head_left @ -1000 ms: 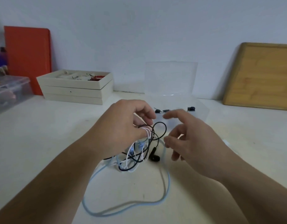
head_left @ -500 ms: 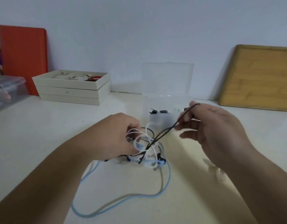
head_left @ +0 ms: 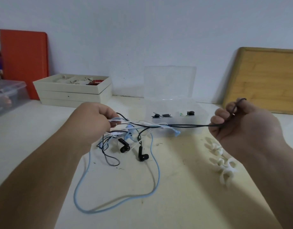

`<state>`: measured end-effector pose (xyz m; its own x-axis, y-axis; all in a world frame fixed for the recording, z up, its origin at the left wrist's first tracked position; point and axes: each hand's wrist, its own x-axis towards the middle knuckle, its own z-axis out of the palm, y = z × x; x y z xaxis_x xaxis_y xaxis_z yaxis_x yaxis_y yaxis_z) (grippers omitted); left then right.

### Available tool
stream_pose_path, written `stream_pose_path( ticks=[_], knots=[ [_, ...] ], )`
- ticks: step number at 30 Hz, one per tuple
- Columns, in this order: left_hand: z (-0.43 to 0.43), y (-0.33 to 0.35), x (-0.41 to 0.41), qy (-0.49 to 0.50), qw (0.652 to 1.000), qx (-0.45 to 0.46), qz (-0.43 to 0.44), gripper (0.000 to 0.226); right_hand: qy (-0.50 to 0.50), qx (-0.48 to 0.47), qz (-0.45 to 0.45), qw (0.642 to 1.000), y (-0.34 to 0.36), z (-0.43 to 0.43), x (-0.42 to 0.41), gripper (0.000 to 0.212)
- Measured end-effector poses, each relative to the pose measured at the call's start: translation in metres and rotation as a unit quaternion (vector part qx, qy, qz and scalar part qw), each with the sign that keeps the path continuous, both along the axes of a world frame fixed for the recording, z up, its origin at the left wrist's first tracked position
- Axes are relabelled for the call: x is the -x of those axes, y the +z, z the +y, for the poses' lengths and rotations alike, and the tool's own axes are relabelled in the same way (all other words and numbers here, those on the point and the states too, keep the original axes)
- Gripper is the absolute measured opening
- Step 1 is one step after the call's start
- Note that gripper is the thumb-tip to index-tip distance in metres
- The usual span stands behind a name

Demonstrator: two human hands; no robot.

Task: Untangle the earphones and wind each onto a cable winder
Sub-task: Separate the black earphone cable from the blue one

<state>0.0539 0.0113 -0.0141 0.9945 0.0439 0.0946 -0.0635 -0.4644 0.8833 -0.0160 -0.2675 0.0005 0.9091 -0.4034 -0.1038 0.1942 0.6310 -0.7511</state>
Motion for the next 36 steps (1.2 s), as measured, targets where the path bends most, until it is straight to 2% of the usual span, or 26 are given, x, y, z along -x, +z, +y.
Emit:
stream_pose_path(
  ticks=[2, 4, 6, 8, 11, 13, 17, 19, 22, 25, 29, 31, 33, 34, 35, 36],
  knots=[
    [0.007, 0.001, -0.004, 0.001, 1.0, 0.027, -0.002, 0.041, -0.005, 0.082, 0.056, 0.995, -0.001, 0.001, 0.0, 0.041],
    [0.015, 0.004, -0.005, -0.056, 0.997, 0.051, 0.005, 0.03, 0.013, 0.161, 0.073, 0.984, -0.003, 0.005, 0.001, 0.052],
    [0.018, 0.01, 0.002, -0.158, 0.984, 0.076, 0.029, 0.051, 0.053, 0.243, 0.082, 0.965, -0.004, 0.011, 0.004, 0.042],
    [0.009, 0.016, 0.012, -0.234, 0.97, 0.067, -0.01, 0.063, 0.088, 0.306, 0.084, 0.944, -0.005, 0.016, 0.007, 0.04],
    [-0.015, 0.022, 0.033, -0.296, 0.949, 0.04, -0.104, 0.046, 0.086, 0.374, 0.065, 0.921, -0.007, 0.02, 0.009, 0.046],
    [-0.032, 0.02, 0.046, -0.314, 0.942, -0.014, -0.119, 0.028, 0.082, 0.381, 0.047, 0.92, -0.006, 0.022, 0.009, 0.048],
    [-0.054, 0.001, 0.053, -0.285, 0.933, -0.188, -0.111, 0.021, 0.104, 0.287, -0.001, 0.952, 0.0, 0.025, 0.01, 0.053],
    [-0.055, -0.007, 0.048, -0.276, 0.925, -0.239, -0.103, 0.013, 0.12, 0.219, -0.015, 0.968, 0.006, 0.024, 0.011, 0.059],
    [-0.044, -0.008, 0.038, -0.246, 0.917, -0.301, -0.092, 0.019, 0.136, 0.1, -0.046, 0.985, 0.016, 0.013, 0.014, 0.073],
    [-0.028, -0.002, 0.028, -0.189, 0.93, -0.302, -0.094, 0.026, 0.156, -0.007, -0.125, 0.98, 0.019, -0.007, 0.014, 0.072],
    [-0.009, 0.002, 0.017, -0.125, 0.931, -0.329, -0.095, 0.019, 0.154, -0.047, -0.18, 0.97, 0.017, -0.035, 0.013, 0.051],
    [-0.004, 0.001, 0.013, -0.108, 0.936, -0.32, -0.099, 0.018, 0.145, 0.034, -0.119, 0.982, 0.019, -0.038, 0.014, 0.038],
    [-0.004, 0.002, 0.011, -0.115, 0.946, -0.282, -0.106, 0.019, 0.13, 0.221, -0.012, 0.966, 0.018, -0.031, 0.014, 0.034],
    [-0.006, 0.002, 0.012, -0.126, 0.953, -0.255, -0.104, 0.018, 0.123, 0.344, 0.036, 0.93, 0.016, -0.023, 0.016, 0.033],
    [-0.008, 0.003, 0.013, -0.136, 0.959, -0.23, -0.098, 0.017, 0.122, 0.471, 0.074, 0.871, 0.014, -0.014, 0.017, 0.028],
    [-0.01, 0.003, 0.015, -0.143, 0.961, -0.215, -0.095, 0.016, 0.131, 0.591, 0.097, 0.79, 0.012, -0.005, 0.02, 0.018]
  ],
)
